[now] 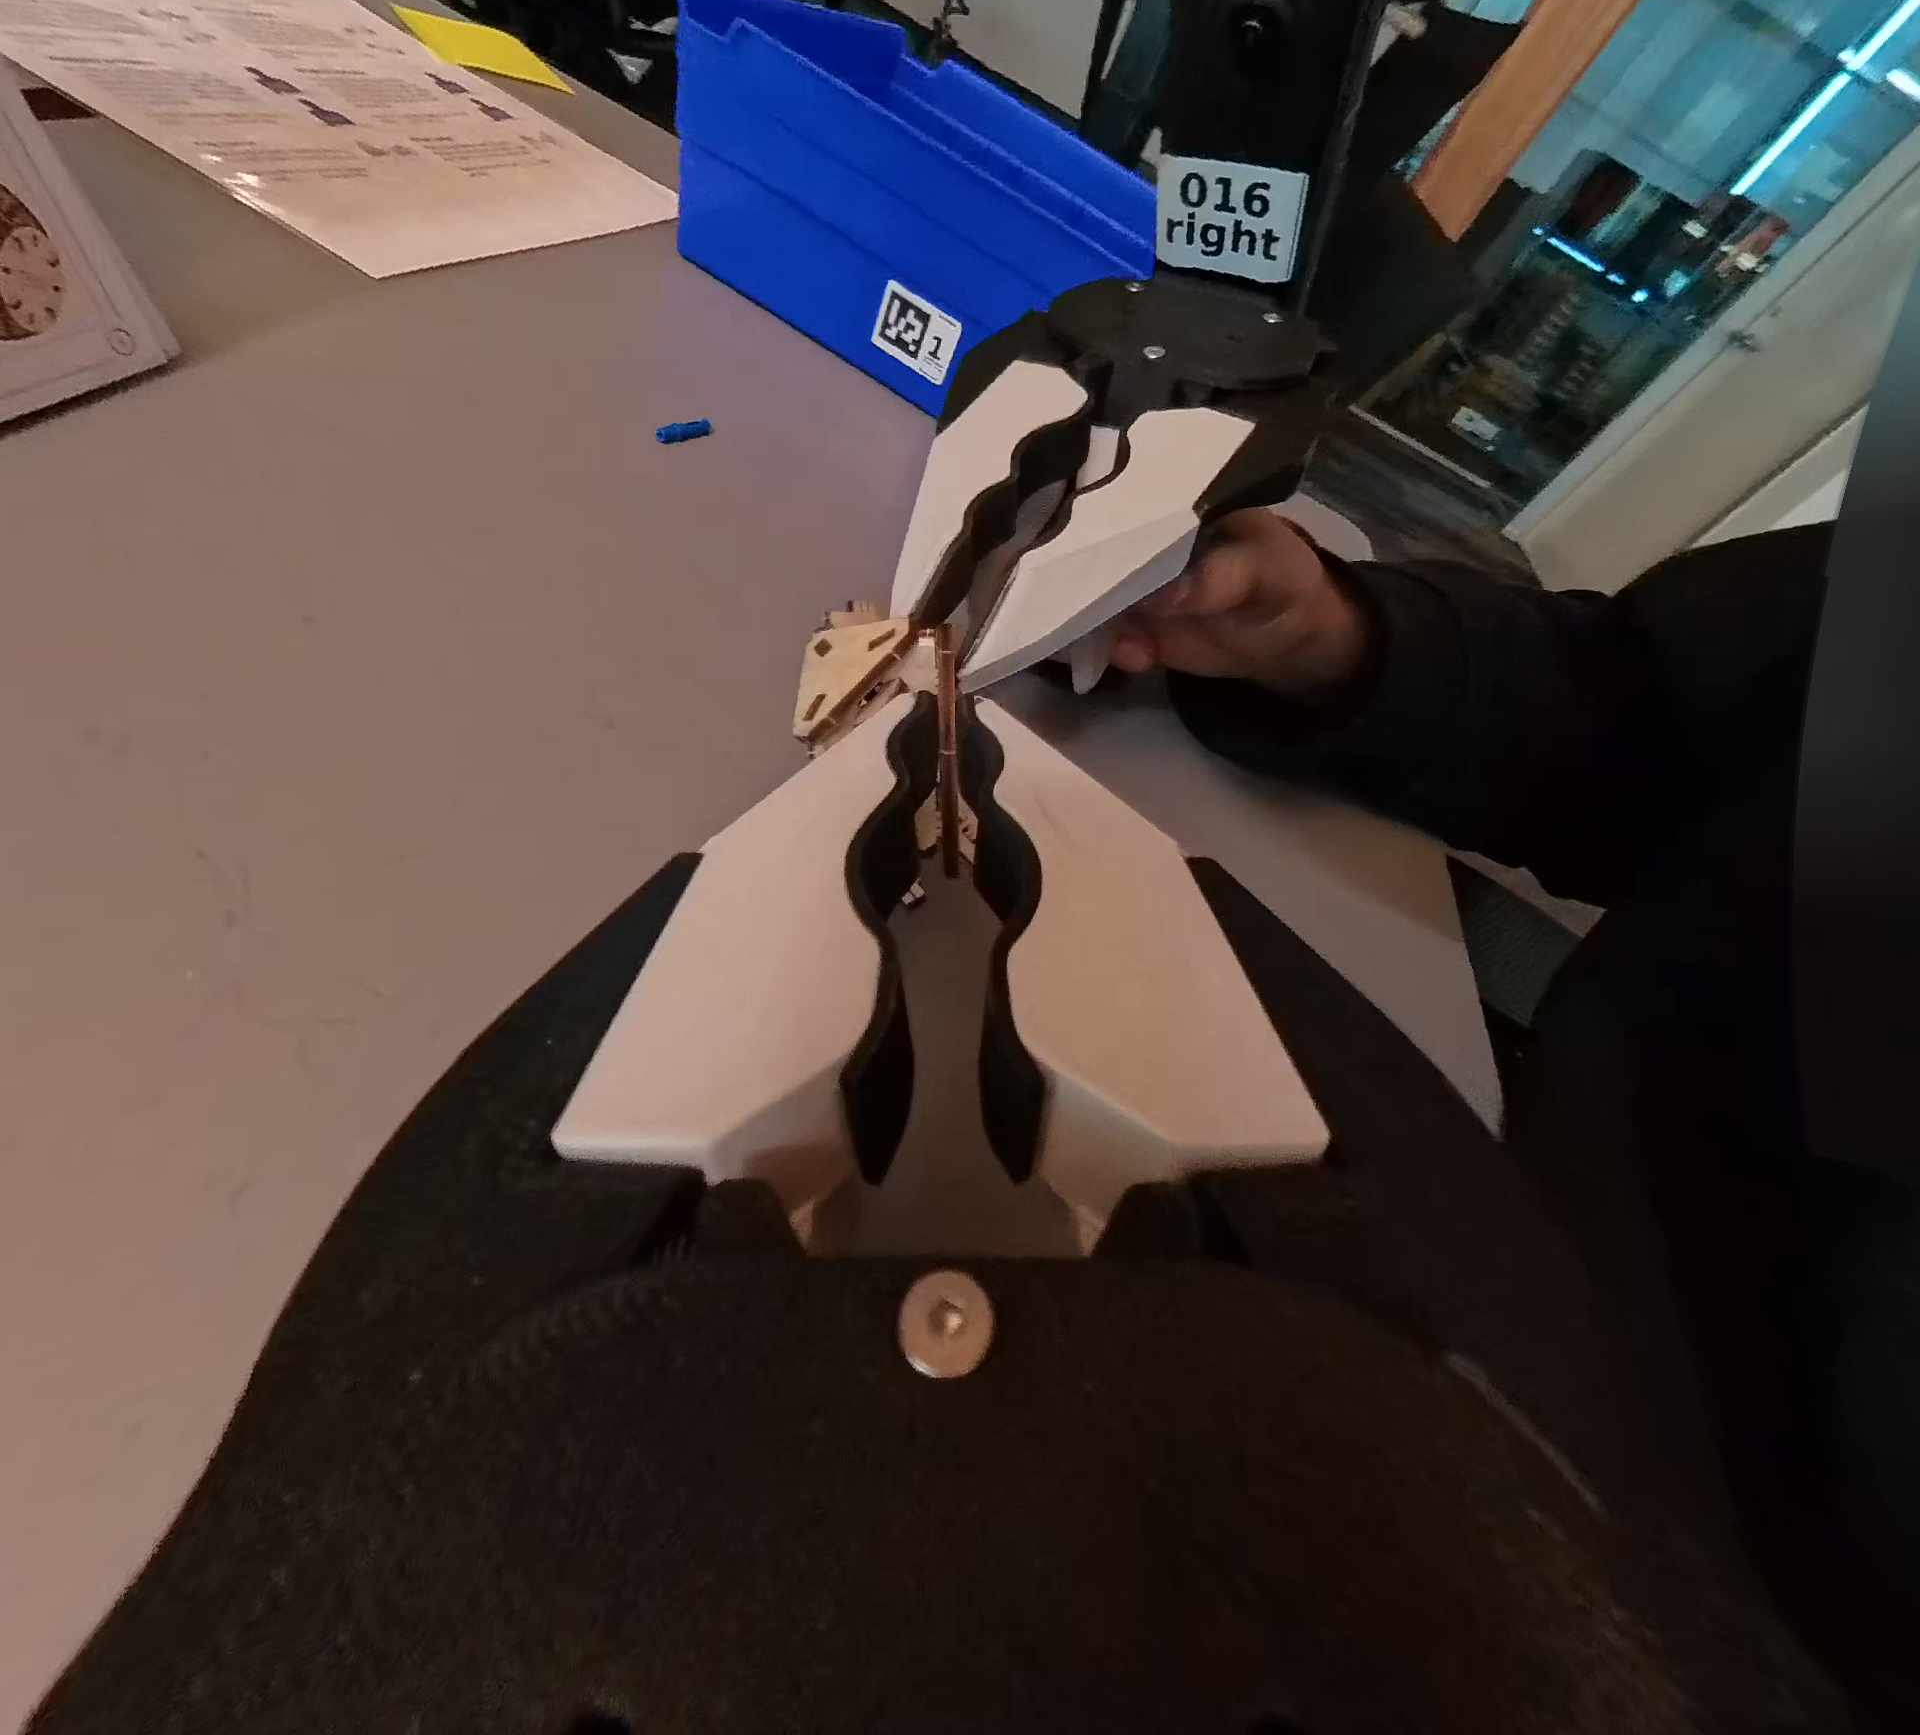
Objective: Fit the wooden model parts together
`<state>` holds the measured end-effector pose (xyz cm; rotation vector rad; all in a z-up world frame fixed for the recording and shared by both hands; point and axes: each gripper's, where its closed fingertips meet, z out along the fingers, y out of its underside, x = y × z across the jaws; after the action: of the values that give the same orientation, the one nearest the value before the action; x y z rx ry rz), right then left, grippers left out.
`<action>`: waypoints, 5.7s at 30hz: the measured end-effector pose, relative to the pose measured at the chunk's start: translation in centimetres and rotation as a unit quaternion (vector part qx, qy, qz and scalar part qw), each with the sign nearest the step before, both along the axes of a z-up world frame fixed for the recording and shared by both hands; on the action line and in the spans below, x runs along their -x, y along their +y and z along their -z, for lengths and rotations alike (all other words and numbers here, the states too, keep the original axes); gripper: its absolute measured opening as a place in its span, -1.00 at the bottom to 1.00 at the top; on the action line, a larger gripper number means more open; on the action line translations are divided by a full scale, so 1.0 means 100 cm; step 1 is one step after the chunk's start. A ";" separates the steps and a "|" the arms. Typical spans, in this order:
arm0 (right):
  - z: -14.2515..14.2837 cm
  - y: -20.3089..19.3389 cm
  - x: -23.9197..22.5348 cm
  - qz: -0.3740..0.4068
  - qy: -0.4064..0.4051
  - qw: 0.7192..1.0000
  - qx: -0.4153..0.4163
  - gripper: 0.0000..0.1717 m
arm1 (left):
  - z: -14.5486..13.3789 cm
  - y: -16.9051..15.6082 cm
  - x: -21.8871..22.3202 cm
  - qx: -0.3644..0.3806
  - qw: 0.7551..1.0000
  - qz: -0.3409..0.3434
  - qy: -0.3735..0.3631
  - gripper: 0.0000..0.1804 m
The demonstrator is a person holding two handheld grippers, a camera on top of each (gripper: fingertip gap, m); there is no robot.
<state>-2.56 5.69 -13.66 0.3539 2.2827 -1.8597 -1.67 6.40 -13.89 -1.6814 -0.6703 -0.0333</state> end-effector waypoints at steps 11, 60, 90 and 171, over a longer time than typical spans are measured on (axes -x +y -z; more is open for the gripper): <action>0.006 0.001 -0.001 -0.009 -0.029 0.999 -0.014 -0.91 | 0.003 0.002 0.000 0.021 0.999 -0.024 0.019 -1.00; -0.025 0.005 0.011 0.110 0.225 0.968 0.027 -0.81 | -0.039 -0.034 0.019 -0.257 0.962 0.013 -0.094 -1.00; -0.033 0.010 0.009 0.037 -0.079 0.988 0.131 -0.97 | -0.026 -0.011 0.004 -0.181 0.981 0.039 -0.061 -1.00; -0.017 -0.006 -0.004 0.082 0.065 0.995 -0.007 -0.98 | -0.021 -0.012 0.008 -0.067 0.996 -0.034 0.052 -0.93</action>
<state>-2.19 5.07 -12.01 0.4471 2.4178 -1.9995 -2.47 5.24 -11.76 -1.5193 -0.6323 0.0553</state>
